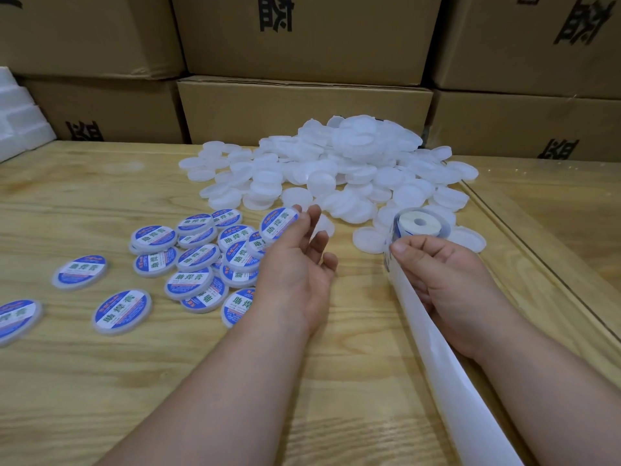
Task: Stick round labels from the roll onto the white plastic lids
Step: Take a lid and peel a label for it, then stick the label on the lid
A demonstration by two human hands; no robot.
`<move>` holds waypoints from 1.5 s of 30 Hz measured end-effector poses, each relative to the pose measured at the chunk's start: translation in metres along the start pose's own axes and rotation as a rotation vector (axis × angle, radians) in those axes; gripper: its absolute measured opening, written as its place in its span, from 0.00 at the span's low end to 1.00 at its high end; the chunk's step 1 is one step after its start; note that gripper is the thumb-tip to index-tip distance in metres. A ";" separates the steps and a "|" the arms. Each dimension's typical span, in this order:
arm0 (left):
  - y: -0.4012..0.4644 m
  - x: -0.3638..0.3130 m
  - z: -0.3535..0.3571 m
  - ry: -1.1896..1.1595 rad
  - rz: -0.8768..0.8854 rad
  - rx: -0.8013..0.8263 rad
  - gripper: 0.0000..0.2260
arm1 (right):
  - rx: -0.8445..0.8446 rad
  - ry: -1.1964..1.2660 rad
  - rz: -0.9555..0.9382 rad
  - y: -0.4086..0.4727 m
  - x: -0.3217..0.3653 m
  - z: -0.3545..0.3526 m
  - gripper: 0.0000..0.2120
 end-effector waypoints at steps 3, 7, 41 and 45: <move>0.000 0.000 -0.001 -0.009 -0.014 0.016 0.11 | -0.002 0.031 0.007 0.001 0.000 -0.001 0.04; 0.002 0.003 0.000 0.025 -0.010 0.018 0.13 | -0.009 0.056 0.008 0.002 -0.001 -0.001 0.05; -0.013 0.043 -0.002 1.796 0.525 0.116 0.31 | 0.030 0.027 -0.029 0.003 -0.003 0.002 0.26; -0.014 0.042 -0.001 1.769 0.538 0.098 0.31 | -0.028 0.067 -0.021 0.004 -0.003 0.001 0.28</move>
Point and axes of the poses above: each hand's wrist, its own y-axis towards the middle knuckle, its own z-axis out of the palm, x = y × z, the point moved 1 cm from there along y, towards the middle knuckle, and after that the axes turned 8 degrees about -z, right-handed, at the moved point
